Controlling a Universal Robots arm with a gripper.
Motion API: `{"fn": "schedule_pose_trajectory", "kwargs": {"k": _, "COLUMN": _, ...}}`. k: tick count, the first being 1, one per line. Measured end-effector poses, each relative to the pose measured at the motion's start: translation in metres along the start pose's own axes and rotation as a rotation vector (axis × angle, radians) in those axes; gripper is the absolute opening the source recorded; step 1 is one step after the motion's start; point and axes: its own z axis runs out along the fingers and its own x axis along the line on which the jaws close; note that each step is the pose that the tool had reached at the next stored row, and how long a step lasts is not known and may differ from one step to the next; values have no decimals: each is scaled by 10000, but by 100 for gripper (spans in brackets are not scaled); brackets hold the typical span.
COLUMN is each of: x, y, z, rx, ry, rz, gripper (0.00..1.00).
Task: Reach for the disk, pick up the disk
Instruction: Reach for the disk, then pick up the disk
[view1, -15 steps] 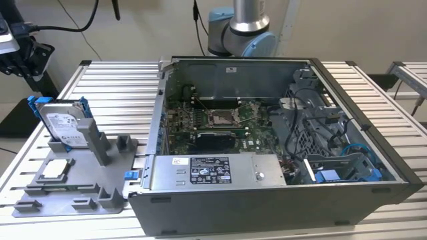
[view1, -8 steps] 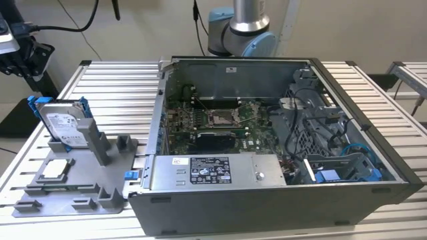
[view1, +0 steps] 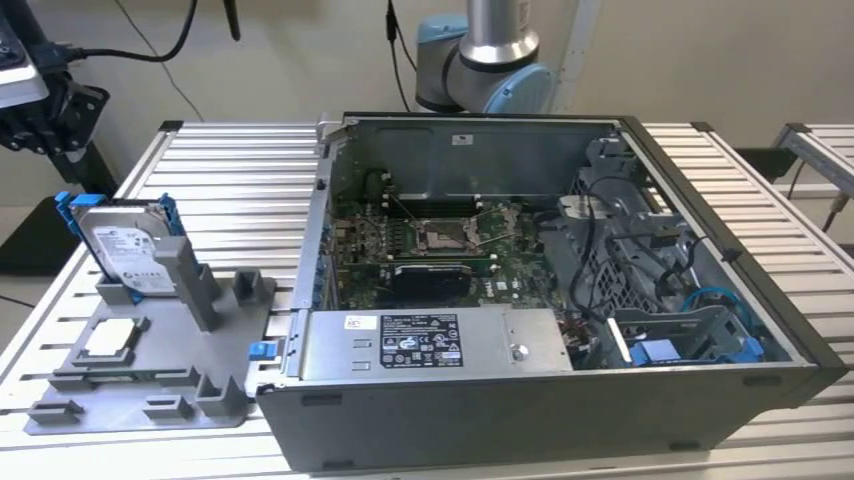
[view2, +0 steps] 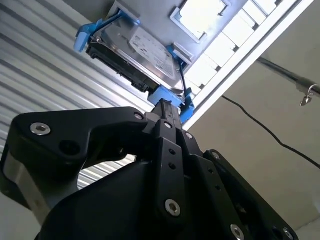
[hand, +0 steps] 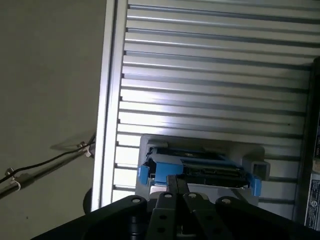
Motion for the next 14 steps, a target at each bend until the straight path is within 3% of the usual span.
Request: {"fn": "schedule_pose_trajectory", "kwargs": {"k": 14, "x": 0, "y": 0, "z": 0, "rx": 2, "ry": 70, "rz": -2522, "gripper": 0}}
